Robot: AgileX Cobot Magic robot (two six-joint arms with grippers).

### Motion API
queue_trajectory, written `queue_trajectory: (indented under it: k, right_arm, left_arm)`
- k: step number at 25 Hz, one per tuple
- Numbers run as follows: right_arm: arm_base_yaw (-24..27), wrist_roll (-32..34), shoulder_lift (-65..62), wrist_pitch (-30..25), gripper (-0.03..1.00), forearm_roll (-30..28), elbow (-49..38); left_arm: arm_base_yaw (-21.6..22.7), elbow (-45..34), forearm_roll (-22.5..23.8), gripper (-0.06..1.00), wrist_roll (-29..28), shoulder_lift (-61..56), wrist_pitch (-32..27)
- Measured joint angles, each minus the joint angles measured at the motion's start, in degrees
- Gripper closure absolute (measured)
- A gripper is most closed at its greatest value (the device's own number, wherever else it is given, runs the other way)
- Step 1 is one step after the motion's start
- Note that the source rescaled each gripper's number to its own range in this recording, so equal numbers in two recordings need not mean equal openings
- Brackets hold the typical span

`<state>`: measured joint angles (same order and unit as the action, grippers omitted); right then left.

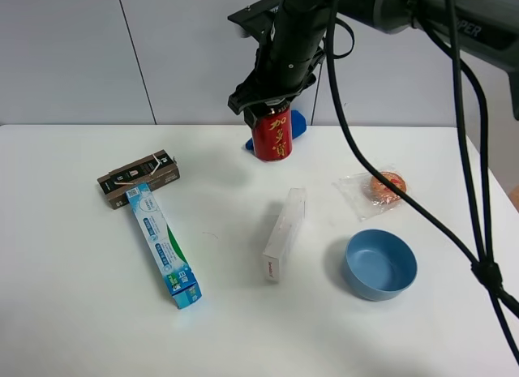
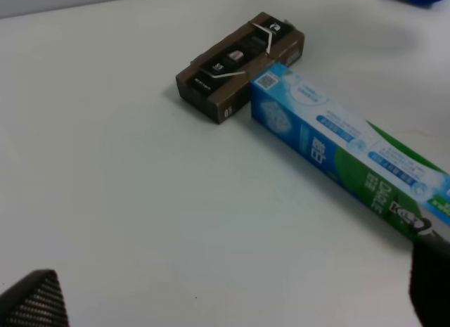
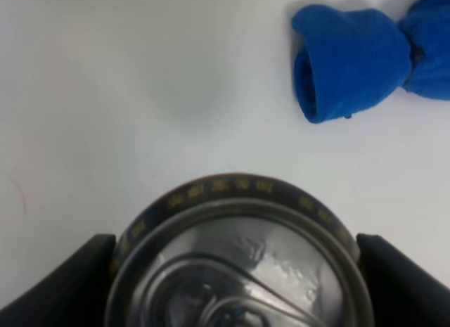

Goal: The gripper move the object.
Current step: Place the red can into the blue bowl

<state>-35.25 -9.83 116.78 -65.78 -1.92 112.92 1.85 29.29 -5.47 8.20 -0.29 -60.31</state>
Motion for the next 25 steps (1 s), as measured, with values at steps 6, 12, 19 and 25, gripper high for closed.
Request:
queue_trajectory:
  k: [6,12,19,25]
  right_arm:
    - [-0.4,0.0,-3.2,-2.0,0.97,0.0,0.0]
    - [-0.5,0.0,-5.8,-4.9,0.97,0.0,0.0]
    - [-0.3,0.7,-8.7,-5.0,0.97,-0.8,0.0]
    - [4.2,1.2,-10.0,-5.0,0.97,-1.5,0.0]
  left_arm:
    - [0.0,0.0,0.0,-0.06,0.0,0.0,0.0]
    - [0.0,0.0,0.0,-0.06,0.0,0.0,0.0]
    - [0.0,0.0,0.0,-0.06,0.0,0.0,0.0]
    - [0.0,0.0,0.0,-0.06,0.0,0.0,0.0]
